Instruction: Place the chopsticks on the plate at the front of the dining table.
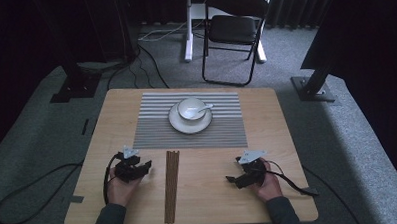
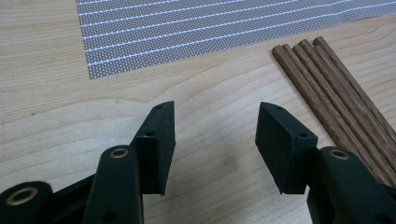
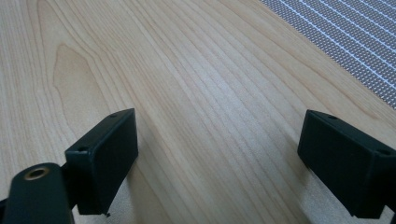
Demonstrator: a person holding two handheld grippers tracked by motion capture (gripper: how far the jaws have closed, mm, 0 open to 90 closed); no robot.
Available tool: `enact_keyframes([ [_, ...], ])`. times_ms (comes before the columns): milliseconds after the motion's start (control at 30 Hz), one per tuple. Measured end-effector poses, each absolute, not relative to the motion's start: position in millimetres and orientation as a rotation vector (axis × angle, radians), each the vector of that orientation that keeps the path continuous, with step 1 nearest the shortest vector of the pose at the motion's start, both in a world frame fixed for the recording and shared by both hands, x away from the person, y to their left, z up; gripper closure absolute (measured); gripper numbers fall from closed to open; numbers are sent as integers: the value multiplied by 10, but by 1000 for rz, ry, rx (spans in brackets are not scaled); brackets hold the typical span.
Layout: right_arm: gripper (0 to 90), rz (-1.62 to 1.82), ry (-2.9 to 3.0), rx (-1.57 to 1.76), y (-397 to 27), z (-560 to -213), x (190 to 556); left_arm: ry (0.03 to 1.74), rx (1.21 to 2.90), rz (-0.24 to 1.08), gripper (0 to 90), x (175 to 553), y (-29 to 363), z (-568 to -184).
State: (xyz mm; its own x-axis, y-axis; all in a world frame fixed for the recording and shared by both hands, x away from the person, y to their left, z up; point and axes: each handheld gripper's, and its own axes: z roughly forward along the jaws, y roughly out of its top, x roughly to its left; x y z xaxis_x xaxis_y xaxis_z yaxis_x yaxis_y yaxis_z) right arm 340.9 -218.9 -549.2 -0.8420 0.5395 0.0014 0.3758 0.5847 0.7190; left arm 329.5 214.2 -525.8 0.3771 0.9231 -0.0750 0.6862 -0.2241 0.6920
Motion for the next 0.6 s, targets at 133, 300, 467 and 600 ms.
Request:
enact_keyframes([
  [133, 115, 1103, 2598, 760, -2191, -5492, 3410, 1371, 2011, 461, 472, 3288, 2117, -5271],
  [300, 115, 1103, 2599, 759, -2191, -5492, 3411, 1358, 2014, 467, 472, 3269, 2110, -5257],
  [467, 115, 1103, 2599, 759, -2191, -5492, 3410, 1348, 2021, 471, 473, 3249, 2097, -5242],
  [600, 115, 1102, 2599, 760, -2191, -5491, 3410, 1338, 2026, 469, 474, 3228, 2075, -5235],
])
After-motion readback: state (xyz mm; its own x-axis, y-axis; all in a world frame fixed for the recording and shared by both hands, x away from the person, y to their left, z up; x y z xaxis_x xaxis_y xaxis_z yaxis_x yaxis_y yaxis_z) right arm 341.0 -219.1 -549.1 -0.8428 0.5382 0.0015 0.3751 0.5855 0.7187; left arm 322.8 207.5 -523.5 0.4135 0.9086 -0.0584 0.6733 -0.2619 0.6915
